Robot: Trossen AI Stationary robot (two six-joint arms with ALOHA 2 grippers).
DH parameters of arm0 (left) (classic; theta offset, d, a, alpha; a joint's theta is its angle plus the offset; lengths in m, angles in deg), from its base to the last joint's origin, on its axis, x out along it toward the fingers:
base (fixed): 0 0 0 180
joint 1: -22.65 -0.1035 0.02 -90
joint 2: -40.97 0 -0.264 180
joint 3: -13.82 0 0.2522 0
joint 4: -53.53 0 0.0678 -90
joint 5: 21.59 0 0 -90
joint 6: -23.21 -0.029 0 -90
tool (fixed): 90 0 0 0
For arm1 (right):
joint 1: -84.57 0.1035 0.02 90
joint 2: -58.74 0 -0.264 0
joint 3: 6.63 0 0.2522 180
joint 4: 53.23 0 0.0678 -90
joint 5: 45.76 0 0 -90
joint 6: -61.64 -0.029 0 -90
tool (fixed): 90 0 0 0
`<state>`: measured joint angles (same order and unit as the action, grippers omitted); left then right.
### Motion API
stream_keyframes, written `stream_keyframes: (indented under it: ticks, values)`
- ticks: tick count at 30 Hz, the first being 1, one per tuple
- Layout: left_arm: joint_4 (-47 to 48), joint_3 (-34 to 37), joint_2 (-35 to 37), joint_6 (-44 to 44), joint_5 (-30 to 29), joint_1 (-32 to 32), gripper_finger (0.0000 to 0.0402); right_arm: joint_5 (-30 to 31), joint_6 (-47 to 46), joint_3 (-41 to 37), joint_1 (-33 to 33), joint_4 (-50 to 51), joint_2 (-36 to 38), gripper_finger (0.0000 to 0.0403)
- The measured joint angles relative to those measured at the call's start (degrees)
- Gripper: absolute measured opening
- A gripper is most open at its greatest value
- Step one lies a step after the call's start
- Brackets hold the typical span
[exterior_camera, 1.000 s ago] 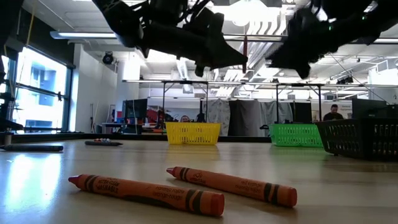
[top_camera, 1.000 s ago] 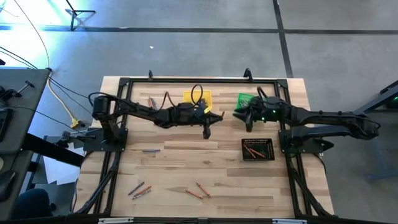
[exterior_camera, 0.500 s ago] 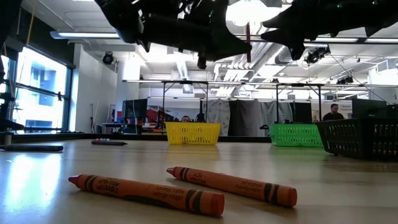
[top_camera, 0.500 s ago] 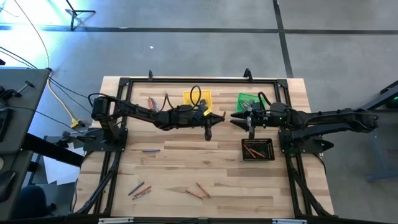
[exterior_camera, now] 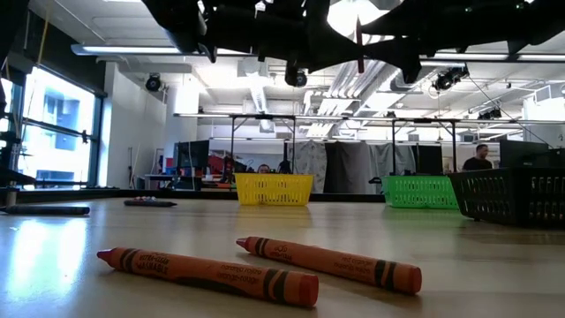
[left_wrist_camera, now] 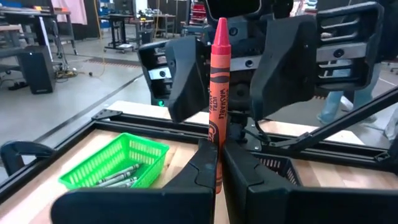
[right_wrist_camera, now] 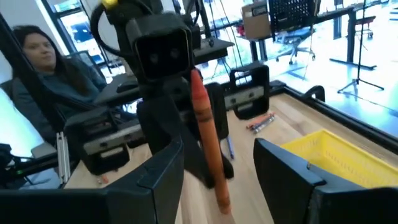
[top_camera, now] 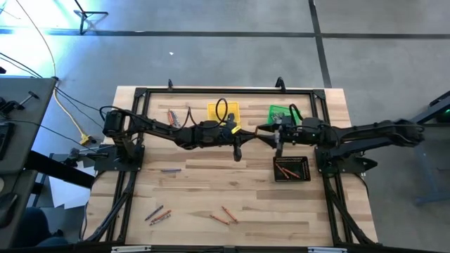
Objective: Sort crayons
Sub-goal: Put the orange crayon into the black basket
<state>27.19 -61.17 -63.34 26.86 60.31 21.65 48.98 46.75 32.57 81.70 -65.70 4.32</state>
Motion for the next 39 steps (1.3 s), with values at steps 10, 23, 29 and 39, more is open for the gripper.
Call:
stream_keyframes:
  ticks: [10, 23, 29, 39]
  values:
    - [-0.04, 0.00, 0.00, 0.60, 0.00, 0.56, 0.0000, 2.57, 1.89, 0.00, -0.13, -7.60, -5.54, 0.0186]
    - [-0.04, 0.00, 0.00, 0.72, -1.52, 0.70, 0.0021, 3.80, 1.18, 0.00, -0.09, -9.23, -5.75, 0.0017]
    - [-0.02, 0.00, 0.00, 0.66, -1.98, 0.72, 0.0070, 6.26, 1.83, 0.00, -0.13, -8.73, -5.34, 0.0006]
    - [5.64, 0.00, -0.02, 2.25, -1.51, 0.85, 0.0147, 8.87, -2.16, 3.29, -4.34, 16.04, 2.02, 0.0003]
